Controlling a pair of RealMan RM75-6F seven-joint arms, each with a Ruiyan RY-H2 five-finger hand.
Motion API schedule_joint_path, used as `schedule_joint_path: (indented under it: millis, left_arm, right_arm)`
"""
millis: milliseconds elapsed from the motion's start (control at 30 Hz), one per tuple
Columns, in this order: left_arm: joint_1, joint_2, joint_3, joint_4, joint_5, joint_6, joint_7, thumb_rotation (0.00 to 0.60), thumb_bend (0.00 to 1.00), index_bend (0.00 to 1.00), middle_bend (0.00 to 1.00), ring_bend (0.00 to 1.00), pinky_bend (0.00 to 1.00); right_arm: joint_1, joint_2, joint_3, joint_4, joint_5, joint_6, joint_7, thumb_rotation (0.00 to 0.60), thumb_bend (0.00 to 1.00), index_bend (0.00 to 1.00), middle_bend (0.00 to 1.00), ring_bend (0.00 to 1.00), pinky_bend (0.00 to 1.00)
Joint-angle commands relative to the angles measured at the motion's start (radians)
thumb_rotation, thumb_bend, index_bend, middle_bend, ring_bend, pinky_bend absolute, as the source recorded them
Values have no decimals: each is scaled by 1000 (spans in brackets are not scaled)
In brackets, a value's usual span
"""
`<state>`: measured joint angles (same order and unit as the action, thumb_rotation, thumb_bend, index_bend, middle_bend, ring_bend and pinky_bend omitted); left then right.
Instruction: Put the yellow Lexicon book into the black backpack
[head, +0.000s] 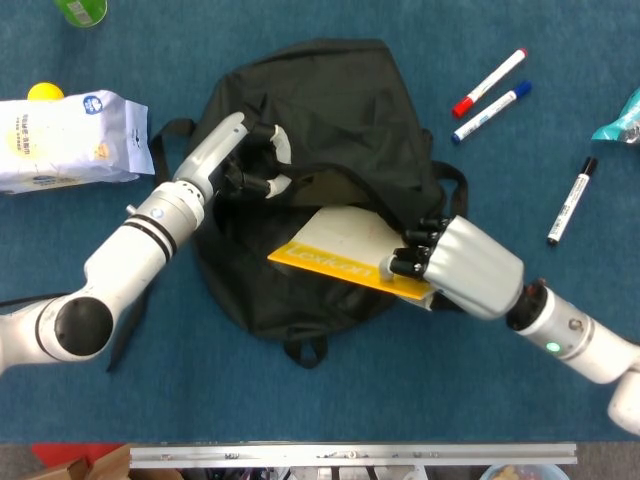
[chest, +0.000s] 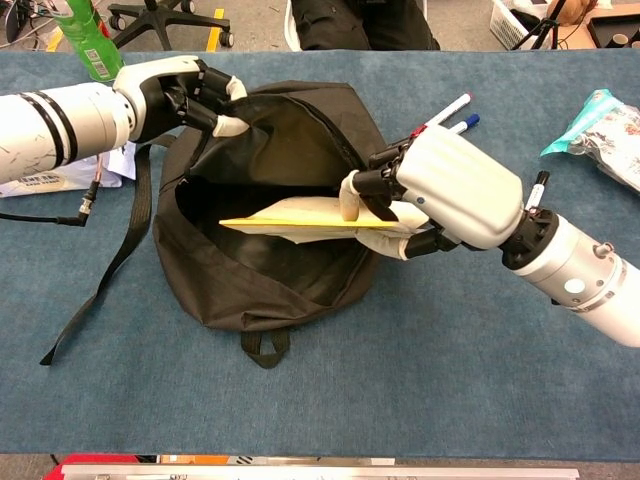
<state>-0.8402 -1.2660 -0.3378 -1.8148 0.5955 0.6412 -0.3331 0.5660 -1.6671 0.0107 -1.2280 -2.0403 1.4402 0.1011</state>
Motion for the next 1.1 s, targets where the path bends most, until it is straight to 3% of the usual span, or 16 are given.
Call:
schedule_joint_path:
  millis: [33,667,1100]
  left_arm:
    - [1,7,0,0,-1,-7,-4,600,394,677,554,523,527]
    - [2,28,3,19,0,-58,-44,600,393,671,547,523,527]
    - [17,54,1,10,27,-77,-69,600,393,668,543,523,527]
  right_arm:
    - [37,-19,-4,67,-24,-8,-33,600,317,918,804,636,686]
    - [111,-138,-26,281,8,-20,-115,600,296,922,808,641,686]
    - [129,-122,-131,258,-14,-68,-162,600,289,922,821,650,693]
